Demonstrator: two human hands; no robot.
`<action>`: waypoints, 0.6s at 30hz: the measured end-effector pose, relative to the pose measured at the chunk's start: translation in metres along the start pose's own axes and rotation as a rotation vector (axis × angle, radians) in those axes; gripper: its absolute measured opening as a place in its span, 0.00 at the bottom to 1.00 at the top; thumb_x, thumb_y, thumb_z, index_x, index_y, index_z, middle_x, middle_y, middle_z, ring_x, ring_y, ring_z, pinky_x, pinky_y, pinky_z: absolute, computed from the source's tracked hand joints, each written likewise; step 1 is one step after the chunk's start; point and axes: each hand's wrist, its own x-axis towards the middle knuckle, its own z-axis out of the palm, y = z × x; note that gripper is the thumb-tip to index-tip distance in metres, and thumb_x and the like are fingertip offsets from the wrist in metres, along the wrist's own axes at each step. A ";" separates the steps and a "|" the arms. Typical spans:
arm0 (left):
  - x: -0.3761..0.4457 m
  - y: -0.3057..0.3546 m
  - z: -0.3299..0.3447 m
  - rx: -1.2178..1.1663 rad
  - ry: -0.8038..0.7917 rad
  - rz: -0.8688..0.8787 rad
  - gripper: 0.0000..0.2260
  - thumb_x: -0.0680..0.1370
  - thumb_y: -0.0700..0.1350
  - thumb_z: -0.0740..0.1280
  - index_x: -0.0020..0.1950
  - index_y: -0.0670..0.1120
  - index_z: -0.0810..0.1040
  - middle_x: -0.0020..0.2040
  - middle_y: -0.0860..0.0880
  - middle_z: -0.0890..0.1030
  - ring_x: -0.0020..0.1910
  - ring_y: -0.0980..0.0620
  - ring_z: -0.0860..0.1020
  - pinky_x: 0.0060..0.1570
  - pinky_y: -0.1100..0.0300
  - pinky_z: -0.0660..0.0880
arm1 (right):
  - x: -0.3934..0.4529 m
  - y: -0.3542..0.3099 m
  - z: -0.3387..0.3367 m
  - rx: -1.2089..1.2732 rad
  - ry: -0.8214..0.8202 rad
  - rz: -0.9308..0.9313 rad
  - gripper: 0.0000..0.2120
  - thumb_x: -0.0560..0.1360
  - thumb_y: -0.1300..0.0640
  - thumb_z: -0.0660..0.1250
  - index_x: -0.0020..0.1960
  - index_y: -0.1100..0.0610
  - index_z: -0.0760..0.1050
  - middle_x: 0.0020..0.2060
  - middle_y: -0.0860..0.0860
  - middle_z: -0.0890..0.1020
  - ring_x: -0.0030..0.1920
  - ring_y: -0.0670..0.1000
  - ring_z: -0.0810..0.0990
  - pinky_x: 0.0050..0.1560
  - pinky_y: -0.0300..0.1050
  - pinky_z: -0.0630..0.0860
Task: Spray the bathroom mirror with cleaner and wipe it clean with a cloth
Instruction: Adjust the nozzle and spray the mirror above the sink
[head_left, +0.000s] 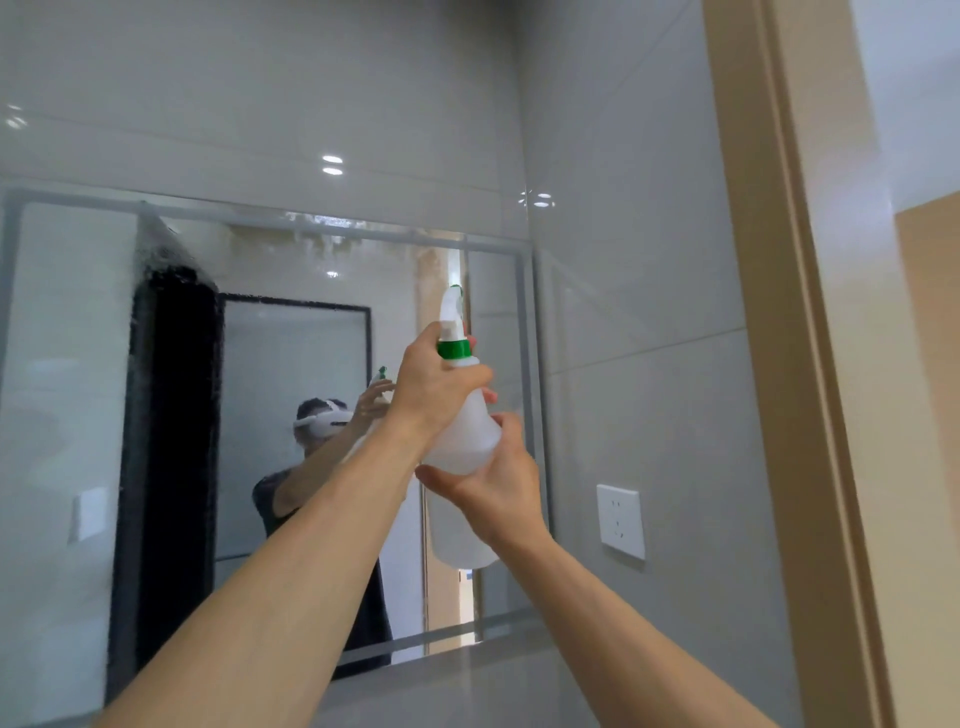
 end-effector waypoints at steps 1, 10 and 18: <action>0.000 0.001 0.003 -0.003 -0.021 -0.005 0.19 0.72 0.31 0.72 0.61 0.40 0.74 0.56 0.40 0.78 0.31 0.48 0.82 0.44 0.39 0.82 | 0.000 0.001 -0.002 0.001 0.009 0.009 0.37 0.62 0.46 0.82 0.61 0.47 0.63 0.51 0.46 0.77 0.48 0.44 0.78 0.36 0.31 0.71; -0.005 -0.007 0.024 0.041 -0.017 -0.013 0.16 0.70 0.32 0.71 0.56 0.39 0.75 0.46 0.41 0.78 0.34 0.45 0.80 0.34 0.56 0.81 | -0.005 0.013 -0.020 -0.031 0.011 0.064 0.37 0.62 0.47 0.82 0.62 0.49 0.63 0.52 0.47 0.76 0.50 0.46 0.78 0.37 0.30 0.69; -0.022 -0.016 0.030 0.127 0.008 -0.035 0.16 0.67 0.39 0.73 0.54 0.44 0.76 0.46 0.42 0.82 0.37 0.43 0.83 0.37 0.53 0.83 | -0.014 0.024 -0.023 -0.024 0.002 0.068 0.39 0.59 0.46 0.83 0.60 0.47 0.63 0.48 0.42 0.75 0.46 0.41 0.77 0.35 0.30 0.71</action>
